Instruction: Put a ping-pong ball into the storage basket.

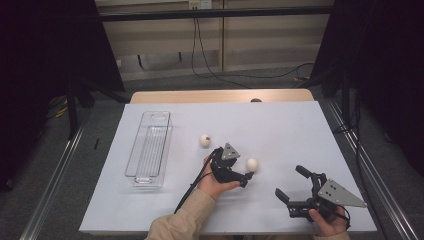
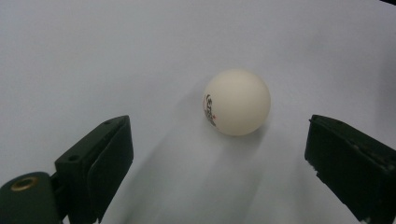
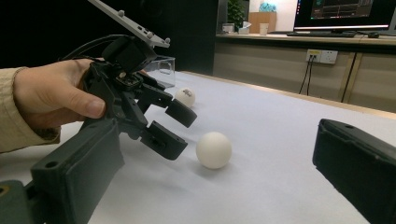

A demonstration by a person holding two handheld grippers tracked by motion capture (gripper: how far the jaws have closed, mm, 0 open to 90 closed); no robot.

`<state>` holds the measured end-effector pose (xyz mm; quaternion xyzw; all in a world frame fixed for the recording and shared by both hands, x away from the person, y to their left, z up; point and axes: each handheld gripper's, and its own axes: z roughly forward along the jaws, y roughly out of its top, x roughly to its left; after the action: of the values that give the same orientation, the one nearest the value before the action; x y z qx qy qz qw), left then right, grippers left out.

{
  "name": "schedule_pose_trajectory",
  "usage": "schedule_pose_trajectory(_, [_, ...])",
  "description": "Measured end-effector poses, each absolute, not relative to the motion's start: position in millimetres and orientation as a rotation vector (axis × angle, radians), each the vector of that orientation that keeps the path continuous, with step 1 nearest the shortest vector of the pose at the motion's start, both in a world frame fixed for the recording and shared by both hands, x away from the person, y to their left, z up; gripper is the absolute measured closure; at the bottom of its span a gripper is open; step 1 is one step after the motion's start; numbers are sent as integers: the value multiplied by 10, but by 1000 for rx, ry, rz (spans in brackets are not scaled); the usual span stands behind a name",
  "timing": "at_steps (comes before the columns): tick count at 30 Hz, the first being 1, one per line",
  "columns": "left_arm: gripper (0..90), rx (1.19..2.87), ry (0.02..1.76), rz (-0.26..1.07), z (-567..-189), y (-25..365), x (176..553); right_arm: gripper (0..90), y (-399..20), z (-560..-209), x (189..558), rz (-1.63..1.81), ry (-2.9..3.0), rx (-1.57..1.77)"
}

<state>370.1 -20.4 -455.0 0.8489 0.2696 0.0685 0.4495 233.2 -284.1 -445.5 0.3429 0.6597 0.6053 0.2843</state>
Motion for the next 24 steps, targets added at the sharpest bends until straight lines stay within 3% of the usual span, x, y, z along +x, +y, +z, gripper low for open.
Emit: schedule_pose_trajectory(24, [94,2108,656,171,-4552,-302,3733,6,-2846,-4456,2332,1619,1765,916])
